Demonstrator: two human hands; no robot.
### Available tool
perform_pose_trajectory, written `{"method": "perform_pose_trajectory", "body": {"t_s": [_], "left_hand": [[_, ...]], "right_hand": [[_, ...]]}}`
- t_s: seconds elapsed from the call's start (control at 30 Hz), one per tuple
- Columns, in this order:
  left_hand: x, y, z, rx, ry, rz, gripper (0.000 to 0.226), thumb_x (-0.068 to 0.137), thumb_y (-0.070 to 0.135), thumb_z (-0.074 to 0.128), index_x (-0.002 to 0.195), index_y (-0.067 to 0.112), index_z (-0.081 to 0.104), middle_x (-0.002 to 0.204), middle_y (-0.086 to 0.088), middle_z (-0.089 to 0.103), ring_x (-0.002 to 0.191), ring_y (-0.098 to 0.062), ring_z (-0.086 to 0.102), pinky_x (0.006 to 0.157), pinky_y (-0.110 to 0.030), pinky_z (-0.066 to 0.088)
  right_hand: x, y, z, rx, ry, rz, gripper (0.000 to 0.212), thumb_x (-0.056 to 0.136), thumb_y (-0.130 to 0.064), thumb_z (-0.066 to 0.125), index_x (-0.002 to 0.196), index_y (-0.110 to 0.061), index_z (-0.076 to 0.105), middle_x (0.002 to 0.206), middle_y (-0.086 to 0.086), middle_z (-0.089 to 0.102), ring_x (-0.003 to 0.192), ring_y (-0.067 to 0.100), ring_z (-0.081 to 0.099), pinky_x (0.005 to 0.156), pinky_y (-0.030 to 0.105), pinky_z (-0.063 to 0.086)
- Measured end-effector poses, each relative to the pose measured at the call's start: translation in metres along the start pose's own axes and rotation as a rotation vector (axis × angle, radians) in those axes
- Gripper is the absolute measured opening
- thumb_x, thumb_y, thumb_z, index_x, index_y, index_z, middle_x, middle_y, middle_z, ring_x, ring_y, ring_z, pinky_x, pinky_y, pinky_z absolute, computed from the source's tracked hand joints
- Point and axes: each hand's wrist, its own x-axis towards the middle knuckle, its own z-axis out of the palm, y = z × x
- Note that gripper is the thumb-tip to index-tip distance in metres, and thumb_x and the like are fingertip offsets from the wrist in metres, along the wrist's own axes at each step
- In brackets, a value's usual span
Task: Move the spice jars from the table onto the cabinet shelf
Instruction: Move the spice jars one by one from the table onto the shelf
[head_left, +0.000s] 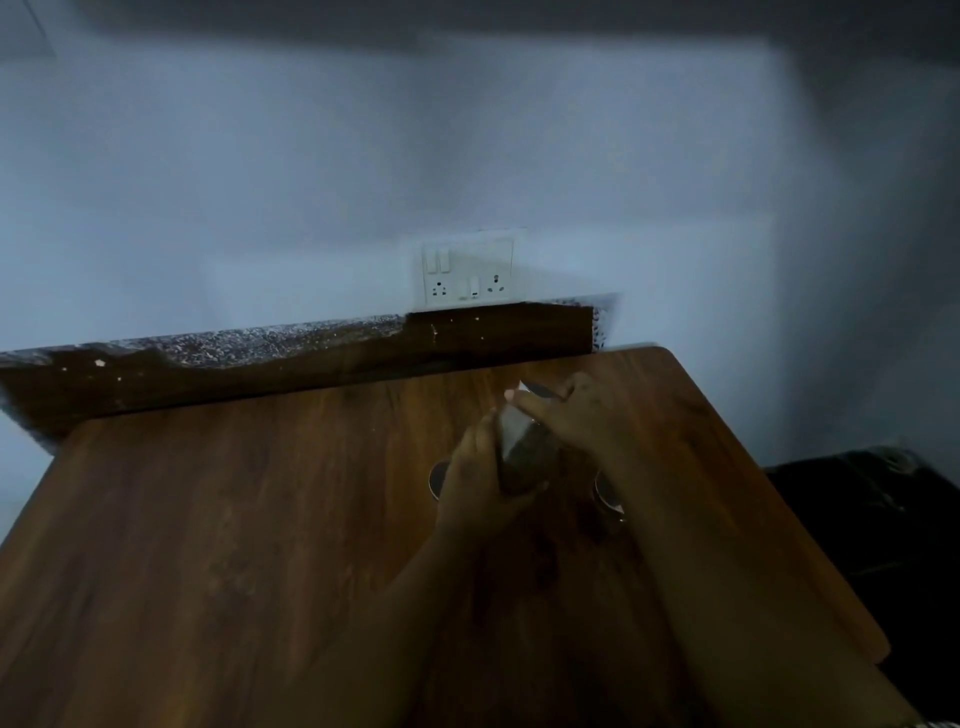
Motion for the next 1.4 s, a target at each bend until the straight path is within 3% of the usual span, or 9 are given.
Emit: {"method": "perform_pose_trajectory", "body": {"t_s": [0.17, 0.23, 0.37, 0.57, 0.7, 0.83, 1.07, 1.27, 1.4], "left_hand": [[0.027, 0.013, -0.029, -0.732, -0.270, -0.257, 0.086, 0.064, 0.028, 0.087, 0.135, 0.031, 0.038, 0.134, 0.000, 0.050, 0.114, -0.015, 0.056, 0.071, -0.015, 0.054], [0.034, 0.026, -0.037, -0.695, -0.315, -0.193, 0.090, 0.066, 0.027, 0.087, 0.139, 0.029, 0.033, 0.136, -0.001, 0.048, 0.113, -0.008, 0.055, 0.072, -0.013, 0.053], [0.038, 0.044, -0.036, -0.463, -0.106, 0.015, 0.101, 0.064, 0.010, 0.088, 0.143, 0.019, 0.025, 0.131, 0.008, 0.045, 0.113, 0.005, 0.052, 0.081, -0.006, 0.047], [0.039, 0.043, -0.056, -0.932, -0.346, -0.211, 0.095, 0.061, 0.019, 0.087, 0.140, 0.030, 0.034, 0.133, -0.001, 0.051, 0.118, -0.019, 0.057, 0.085, -0.027, 0.056], [0.034, 0.060, -0.049, -0.723, -0.239, -0.175, 0.102, 0.066, 0.019, 0.088, 0.145, 0.028, 0.024, 0.125, 0.012, 0.049, 0.109, -0.007, 0.056, 0.072, -0.012, 0.054], [0.033, 0.059, -0.062, -1.117, -0.384, -0.304, 0.084, 0.071, 0.016, 0.077, 0.143, 0.029, 0.037, 0.130, -0.006, 0.057, 0.119, -0.026, 0.058, 0.093, -0.041, 0.055], [0.037, 0.067, -0.075, -1.131, -0.360, -0.205, 0.086, 0.075, 0.002, 0.075, 0.146, 0.029, 0.035, 0.135, -0.007, 0.056, 0.123, -0.025, 0.057, 0.099, -0.040, 0.051], [0.041, 0.068, -0.087, -1.235, -0.315, -0.147, 0.088, 0.079, 0.014, 0.076, 0.148, 0.042, 0.029, 0.143, -0.003, 0.050, 0.128, -0.023, 0.054, 0.102, -0.043, 0.048], [0.048, 0.077, -0.092, -1.201, -0.345, -0.094, 0.091, 0.076, 0.015, 0.078, 0.147, 0.045, 0.030, 0.145, 0.001, 0.048, 0.130, -0.021, 0.052, 0.102, -0.041, 0.048]], "right_hand": [[-0.010, -0.019, -0.034, 0.585, -0.342, -0.095, 0.081, 0.045, -0.068, 0.086, 0.111, -0.029, 0.060, 0.107, -0.002, 0.069, 0.098, 0.018, 0.068, 0.075, 0.035, 0.061], [-0.014, -0.023, -0.038, 0.750, -0.386, -0.112, 0.077, 0.051, -0.053, 0.091, 0.117, -0.027, 0.062, 0.109, 0.001, 0.072, 0.102, 0.021, 0.069, 0.084, 0.042, 0.059], [-0.021, -0.037, -0.035, 0.558, -0.196, -0.050, 0.085, 0.048, -0.051, 0.090, 0.117, -0.024, 0.049, 0.108, -0.001, 0.064, 0.098, 0.020, 0.066, 0.080, 0.040, 0.058], [-0.022, -0.039, -0.054, 0.826, -0.396, -0.123, 0.040, 0.071, -0.040, 0.082, 0.103, -0.017, 0.072, 0.104, 0.013, 0.074, 0.093, 0.027, 0.073, 0.077, 0.041, 0.060], [-0.027, -0.051, -0.045, 0.828, -0.192, -0.067, 0.046, 0.065, -0.043, 0.086, 0.098, -0.017, 0.068, 0.089, 0.008, 0.076, 0.079, 0.022, 0.075, 0.069, 0.038, 0.061], [-0.029, -0.051, -0.055, 0.934, -0.345, -0.125, 0.046, 0.066, -0.046, 0.084, 0.102, -0.021, 0.074, 0.099, 0.011, 0.074, 0.091, 0.028, 0.072, 0.083, 0.044, 0.057], [-0.037, -0.056, -0.063, 1.149, -0.396, -0.173, 0.069, 0.074, -0.048, 0.074, 0.129, -0.010, 0.058, 0.110, 0.016, 0.068, 0.098, 0.029, 0.068, 0.081, 0.044, 0.057], [-0.042, -0.039, -0.071, 1.140, -0.570, -0.398, 0.097, 0.074, 0.001, 0.076, 0.150, -0.037, 0.028, 0.135, 0.012, 0.059, 0.125, 0.033, 0.056, 0.099, 0.047, 0.050], [-0.044, -0.038, -0.086, 1.100, -0.567, -0.467, 0.102, 0.075, 0.010, 0.071, 0.149, -0.045, 0.026, 0.136, 0.014, 0.057, 0.126, 0.035, 0.055, 0.099, 0.053, 0.048]]}}
